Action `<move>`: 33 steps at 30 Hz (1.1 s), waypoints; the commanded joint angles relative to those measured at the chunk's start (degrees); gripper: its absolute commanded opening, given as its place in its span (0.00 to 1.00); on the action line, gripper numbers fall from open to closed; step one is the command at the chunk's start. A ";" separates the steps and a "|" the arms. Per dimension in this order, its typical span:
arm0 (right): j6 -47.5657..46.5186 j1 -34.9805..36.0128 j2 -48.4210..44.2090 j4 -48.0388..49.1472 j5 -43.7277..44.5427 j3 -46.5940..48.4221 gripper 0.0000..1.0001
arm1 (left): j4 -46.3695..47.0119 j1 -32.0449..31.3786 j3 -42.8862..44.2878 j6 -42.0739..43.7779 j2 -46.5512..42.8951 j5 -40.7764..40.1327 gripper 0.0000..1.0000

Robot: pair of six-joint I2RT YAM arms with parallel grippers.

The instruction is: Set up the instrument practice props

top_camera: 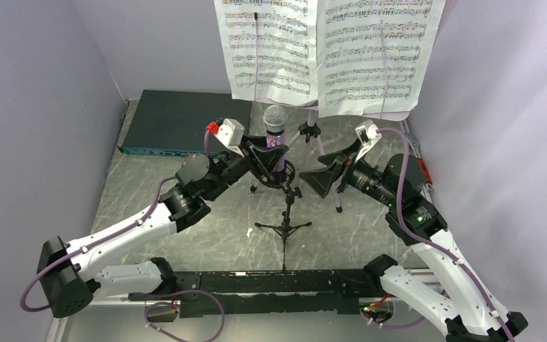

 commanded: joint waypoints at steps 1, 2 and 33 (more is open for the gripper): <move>-0.02 0.04 -0.26 1.50 -0.04 0.07 1.00 | 2.80 -1.11 -1.00 -3.15 -2.99 -0.35 0.03; 0.01 0.04 -0.26 1.55 -0.04 0.04 1.00 | 2.86 -1.14 -1.46 -3.12 -3.13 -0.25 0.03; 0.15 -0.01 -0.39 1.69 0.61 -0.87 1.00 | -1.21 -1.89 -2.98 -2.12 -3.94 -0.08 0.73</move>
